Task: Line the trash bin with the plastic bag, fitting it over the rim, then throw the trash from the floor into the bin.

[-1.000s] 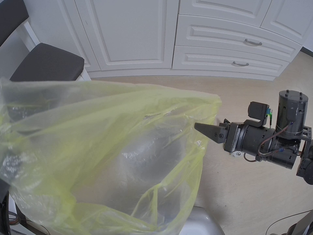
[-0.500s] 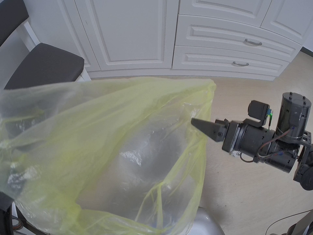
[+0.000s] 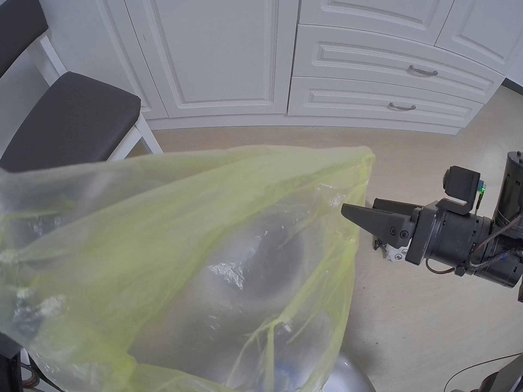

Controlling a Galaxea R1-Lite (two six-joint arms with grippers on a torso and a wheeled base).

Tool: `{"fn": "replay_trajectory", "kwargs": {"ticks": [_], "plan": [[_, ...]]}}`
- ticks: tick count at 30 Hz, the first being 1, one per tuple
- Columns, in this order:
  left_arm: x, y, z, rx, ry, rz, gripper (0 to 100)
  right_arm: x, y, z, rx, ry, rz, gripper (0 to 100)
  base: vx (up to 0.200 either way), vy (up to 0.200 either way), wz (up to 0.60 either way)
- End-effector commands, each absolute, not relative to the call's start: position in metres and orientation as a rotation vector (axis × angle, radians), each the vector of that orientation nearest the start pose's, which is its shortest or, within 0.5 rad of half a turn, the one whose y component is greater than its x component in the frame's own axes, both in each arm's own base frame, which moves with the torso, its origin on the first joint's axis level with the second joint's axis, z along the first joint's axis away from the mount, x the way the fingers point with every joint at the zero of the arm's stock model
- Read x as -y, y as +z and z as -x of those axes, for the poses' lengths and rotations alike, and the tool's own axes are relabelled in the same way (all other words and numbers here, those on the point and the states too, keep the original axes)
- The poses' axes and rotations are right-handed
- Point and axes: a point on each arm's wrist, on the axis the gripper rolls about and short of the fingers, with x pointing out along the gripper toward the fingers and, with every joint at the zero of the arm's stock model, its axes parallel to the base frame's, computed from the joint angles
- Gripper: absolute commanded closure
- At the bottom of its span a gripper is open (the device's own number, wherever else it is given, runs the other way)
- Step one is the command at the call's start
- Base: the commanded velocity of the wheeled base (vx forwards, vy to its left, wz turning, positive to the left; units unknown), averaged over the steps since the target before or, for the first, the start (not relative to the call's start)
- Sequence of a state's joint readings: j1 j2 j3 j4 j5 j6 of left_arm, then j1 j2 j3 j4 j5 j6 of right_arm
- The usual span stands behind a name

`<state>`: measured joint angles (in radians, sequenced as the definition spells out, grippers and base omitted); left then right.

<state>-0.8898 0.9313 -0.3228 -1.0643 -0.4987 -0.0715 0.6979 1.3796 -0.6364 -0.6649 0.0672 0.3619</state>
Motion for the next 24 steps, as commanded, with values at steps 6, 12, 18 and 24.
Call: {"fn": "replay_trajectory", "kwargs": {"ticks": [6,12,18,24], "plan": [[0.08,0.246,-0.05,0.443,-1.427,0.148,100,-0.168,0.206,-0.199,-0.197,0.733,-0.397,0,0.0,0.0,0.0],[0.08,0.243,-0.049,0.439,-1.456,0.14,100,-0.179,0.199,-0.207,-0.133,0.764,-0.462,0,0.0,0.0,0.0],[0.079,0.241,-0.048,0.436,-1.483,0.129,100,-0.182,0.191,-0.21,-0.165,0.755,-0.456,0,0.0,0.0,0.0],[0.077,0.241,-0.046,0.481,-1.492,0.133,100,-0.162,0.201,-0.2,-0.233,0.706,-0.374,0,0.0,0.0,0.0]]}}
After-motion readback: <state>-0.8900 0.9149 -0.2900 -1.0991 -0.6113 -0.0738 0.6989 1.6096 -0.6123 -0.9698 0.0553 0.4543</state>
